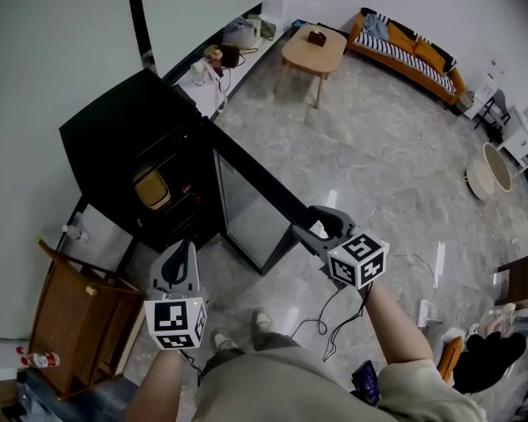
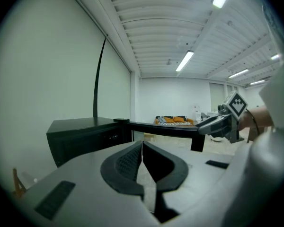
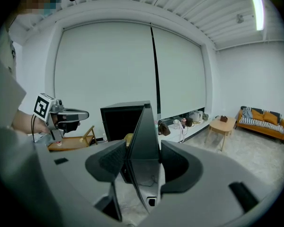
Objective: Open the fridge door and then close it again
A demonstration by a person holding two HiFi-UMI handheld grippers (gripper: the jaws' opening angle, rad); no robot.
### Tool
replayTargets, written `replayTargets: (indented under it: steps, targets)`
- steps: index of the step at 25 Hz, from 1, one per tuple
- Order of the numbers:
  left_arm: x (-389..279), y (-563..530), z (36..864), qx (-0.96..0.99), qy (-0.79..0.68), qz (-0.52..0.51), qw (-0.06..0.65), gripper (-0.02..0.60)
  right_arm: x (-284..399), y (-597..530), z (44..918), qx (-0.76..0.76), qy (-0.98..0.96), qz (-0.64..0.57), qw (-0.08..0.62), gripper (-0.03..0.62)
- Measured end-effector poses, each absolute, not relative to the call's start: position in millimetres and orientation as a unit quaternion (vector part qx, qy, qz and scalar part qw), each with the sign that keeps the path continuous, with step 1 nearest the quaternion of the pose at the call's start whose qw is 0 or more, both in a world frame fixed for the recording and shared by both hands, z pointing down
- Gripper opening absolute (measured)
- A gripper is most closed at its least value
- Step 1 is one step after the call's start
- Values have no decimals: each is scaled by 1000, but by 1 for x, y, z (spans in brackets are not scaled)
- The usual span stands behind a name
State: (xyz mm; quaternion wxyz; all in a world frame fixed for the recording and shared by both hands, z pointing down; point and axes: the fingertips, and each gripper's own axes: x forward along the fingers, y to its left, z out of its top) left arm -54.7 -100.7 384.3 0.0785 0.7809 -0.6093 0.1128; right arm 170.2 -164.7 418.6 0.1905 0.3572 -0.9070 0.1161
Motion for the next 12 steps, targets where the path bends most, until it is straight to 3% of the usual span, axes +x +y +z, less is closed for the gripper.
replayTargets:
  steps: [12]
  targets:
    - [-102, -67, 392, 762, -631, 116, 83, 11, 115, -123, 418, 325, -918, 127, 187, 218]
